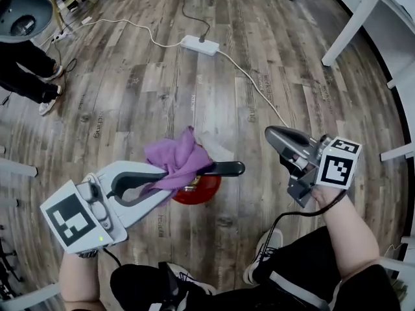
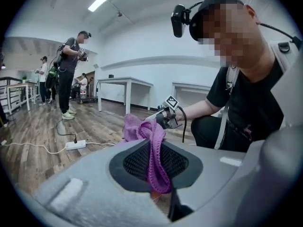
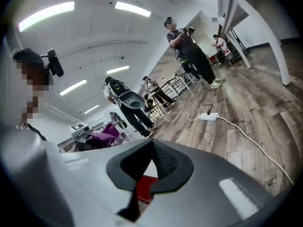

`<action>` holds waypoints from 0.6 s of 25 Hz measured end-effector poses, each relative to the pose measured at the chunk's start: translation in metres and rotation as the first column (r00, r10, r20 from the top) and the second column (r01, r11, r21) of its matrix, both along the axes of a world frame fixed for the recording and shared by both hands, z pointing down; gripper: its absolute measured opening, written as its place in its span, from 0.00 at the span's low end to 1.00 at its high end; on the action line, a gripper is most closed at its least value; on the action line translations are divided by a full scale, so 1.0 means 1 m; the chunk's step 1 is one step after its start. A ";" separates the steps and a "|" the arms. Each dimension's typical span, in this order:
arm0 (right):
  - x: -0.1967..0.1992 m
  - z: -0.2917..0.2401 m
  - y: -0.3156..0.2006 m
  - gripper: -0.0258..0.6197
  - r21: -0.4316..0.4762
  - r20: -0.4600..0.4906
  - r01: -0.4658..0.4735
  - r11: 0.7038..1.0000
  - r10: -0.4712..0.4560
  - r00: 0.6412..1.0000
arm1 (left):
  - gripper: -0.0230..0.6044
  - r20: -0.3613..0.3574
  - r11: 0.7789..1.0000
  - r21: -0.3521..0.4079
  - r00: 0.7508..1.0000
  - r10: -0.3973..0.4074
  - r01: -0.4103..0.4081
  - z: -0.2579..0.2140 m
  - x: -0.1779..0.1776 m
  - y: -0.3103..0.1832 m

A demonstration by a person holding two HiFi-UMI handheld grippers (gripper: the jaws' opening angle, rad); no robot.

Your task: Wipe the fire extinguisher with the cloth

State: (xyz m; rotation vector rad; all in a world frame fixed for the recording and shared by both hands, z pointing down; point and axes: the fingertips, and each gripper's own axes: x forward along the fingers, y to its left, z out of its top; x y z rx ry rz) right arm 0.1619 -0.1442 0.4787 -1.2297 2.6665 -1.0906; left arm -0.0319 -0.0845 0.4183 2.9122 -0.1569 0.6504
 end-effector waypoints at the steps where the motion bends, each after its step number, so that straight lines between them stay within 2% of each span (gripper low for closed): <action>1: -0.003 0.000 0.000 0.05 -0.001 0.000 0.010 1.000 -0.010 1.000 | 0.11 0.013 1.000 0.014 1.000 0.017 -0.017 -0.002 0.006 0.000; 4: -0.012 0.001 0.000 0.05 0.005 -0.021 0.042 0.999 -0.042 0.999 | 0.11 0.044 0.995 0.058 0.995 0.084 -0.087 -0.010 0.024 0.002; 8: -0.017 0.006 0.001 0.05 -0.001 -0.054 0.068 0.998 -0.068 0.996 | 0.11 0.080 0.974 0.093 0.977 0.200 -0.207 -0.022 0.058 0.012; 11: -0.015 0.009 0.002 0.05 -0.013 -0.063 0.067 0.998 -0.068 0.996 | 0.11 0.087 0.954 0.114 0.960 0.268 -0.277 -0.032 0.091 0.022; 15: -0.012 0.010 0.004 0.05 -0.018 -0.068 0.058 0.998 -0.059 0.996 | 0.11 0.121 0.918 0.188 0.936 0.330 -0.349 -0.038 0.122 0.035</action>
